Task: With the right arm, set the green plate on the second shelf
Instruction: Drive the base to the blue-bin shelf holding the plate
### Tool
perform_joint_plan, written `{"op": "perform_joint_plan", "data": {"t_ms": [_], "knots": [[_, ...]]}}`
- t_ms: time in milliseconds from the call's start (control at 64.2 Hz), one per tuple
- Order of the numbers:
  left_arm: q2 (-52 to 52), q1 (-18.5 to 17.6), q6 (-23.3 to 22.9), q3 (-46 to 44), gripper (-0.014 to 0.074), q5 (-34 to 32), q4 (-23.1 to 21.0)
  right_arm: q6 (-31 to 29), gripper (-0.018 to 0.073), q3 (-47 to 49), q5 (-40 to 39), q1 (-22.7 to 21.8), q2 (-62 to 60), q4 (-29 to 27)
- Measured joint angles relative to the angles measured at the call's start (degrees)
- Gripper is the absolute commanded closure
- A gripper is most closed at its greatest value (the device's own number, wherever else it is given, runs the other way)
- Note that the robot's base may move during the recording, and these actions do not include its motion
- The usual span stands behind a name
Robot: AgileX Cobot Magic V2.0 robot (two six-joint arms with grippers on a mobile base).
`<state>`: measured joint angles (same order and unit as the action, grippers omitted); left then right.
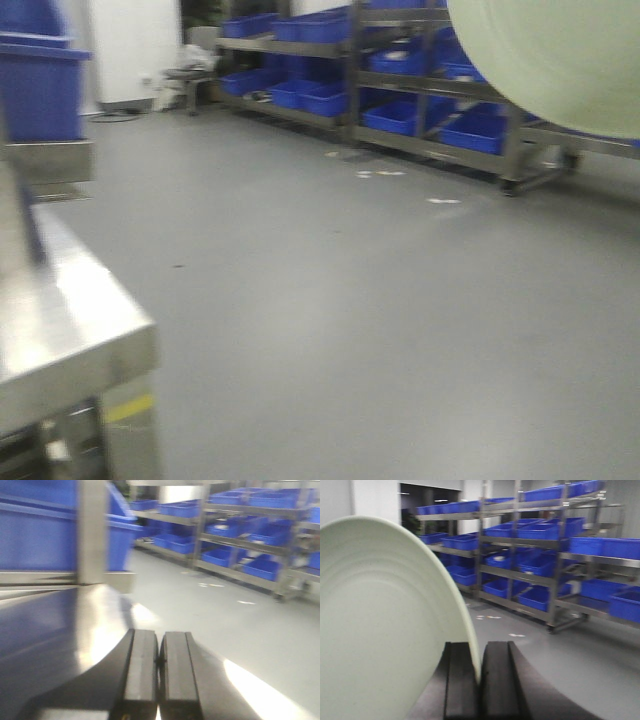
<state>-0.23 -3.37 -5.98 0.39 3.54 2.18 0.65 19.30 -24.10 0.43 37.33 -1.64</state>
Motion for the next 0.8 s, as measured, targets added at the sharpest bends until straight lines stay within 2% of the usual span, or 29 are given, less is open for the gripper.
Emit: {"op": "perform_joint_plan", "data": {"t_ms": [795], "knots": [[0.00,0.00,0.00,0.00,0.0465,0.00,0.00,0.00,0.0528,0.00,0.00,0.00,-0.03,-0.17]]}}
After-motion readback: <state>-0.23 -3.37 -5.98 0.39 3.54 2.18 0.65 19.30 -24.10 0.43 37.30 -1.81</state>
